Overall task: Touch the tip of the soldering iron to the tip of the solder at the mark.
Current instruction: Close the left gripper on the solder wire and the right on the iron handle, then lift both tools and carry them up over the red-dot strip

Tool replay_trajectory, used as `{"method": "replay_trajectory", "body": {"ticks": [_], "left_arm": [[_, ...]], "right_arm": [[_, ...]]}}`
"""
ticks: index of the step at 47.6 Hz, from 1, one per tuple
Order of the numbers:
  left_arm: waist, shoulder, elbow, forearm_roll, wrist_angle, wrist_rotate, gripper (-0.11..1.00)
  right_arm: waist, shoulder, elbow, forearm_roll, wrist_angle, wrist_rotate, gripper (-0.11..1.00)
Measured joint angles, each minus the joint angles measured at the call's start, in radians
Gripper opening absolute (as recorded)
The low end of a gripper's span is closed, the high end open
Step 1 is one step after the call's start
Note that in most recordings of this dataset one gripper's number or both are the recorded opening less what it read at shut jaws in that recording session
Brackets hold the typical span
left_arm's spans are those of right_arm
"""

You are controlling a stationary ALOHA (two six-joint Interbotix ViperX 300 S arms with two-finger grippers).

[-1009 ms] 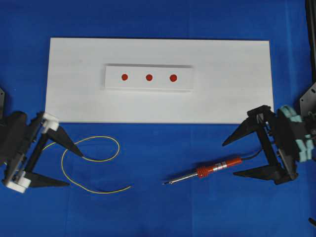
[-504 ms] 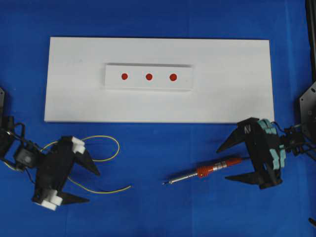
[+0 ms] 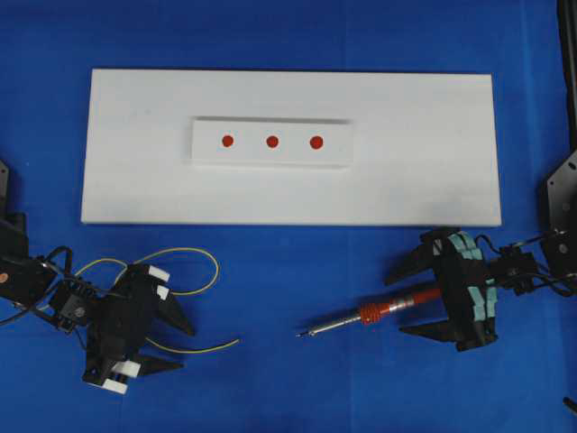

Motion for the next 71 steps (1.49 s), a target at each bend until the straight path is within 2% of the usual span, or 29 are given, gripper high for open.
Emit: {"method": "replay_trajectory", "body": {"ticks": [5, 9, 14, 17, 27, 33, 38, 49, 57, 63, 71], "left_arm": [[-0.008, 0.0, -0.003, -0.002, 0.028, 0.002, 0.22], [-0.011, 0.0, -0.005, -0.002, 0.044, -0.003, 0.04], [-0.011, 0.0, -0.006, -0.002, 0.051, -0.003, 0.01], [-0.011, 0.0, -0.006, -0.002, 0.051, -0.005, 0.01], [-0.012, -0.009, -0.014, -0.002, 0.081, -0.028, 0.01], [-0.014, -0.048, -0.026, -0.002, 0.153, -0.048, 0.01], [-0.014, -0.109, -0.049, -0.002, 0.272, -0.063, 0.01], [0.009, -0.268, -0.112, 0.002, 0.577, -0.064, 0.01], [0.06, -0.37, -0.137, 0.008, 0.726, -0.064, 0.01], [0.117, -0.439, -0.137, 0.009, 0.788, -0.06, 0.01], [0.218, -0.538, -0.133, 0.015, 0.839, -0.046, 0.01]], "right_arm": [[0.0, 0.031, -0.02, 0.0, -0.003, -0.009, 0.68], [0.002, 0.057, -0.035, 0.0, -0.006, -0.008, 0.43], [0.0, 0.071, -0.04, 0.002, -0.009, -0.011, 0.15], [-0.002, 0.071, -0.04, 0.005, -0.009, -0.009, 0.06], [-0.003, 0.071, -0.051, 0.003, 0.017, -0.011, 0.06], [-0.012, 0.04, -0.075, 0.003, 0.12, -0.009, 0.06], [-0.026, -0.017, -0.103, 0.002, 0.25, -0.009, 0.06], [-0.084, -0.227, -0.192, -0.017, 0.684, -0.04, 0.06], [-0.123, -0.344, -0.268, -0.063, 0.922, -0.044, 0.06], [-0.176, -0.403, -0.328, -0.121, 1.08, -0.044, 0.06], [-0.261, -0.445, -0.379, -0.198, 1.197, -0.043, 0.06]]}}
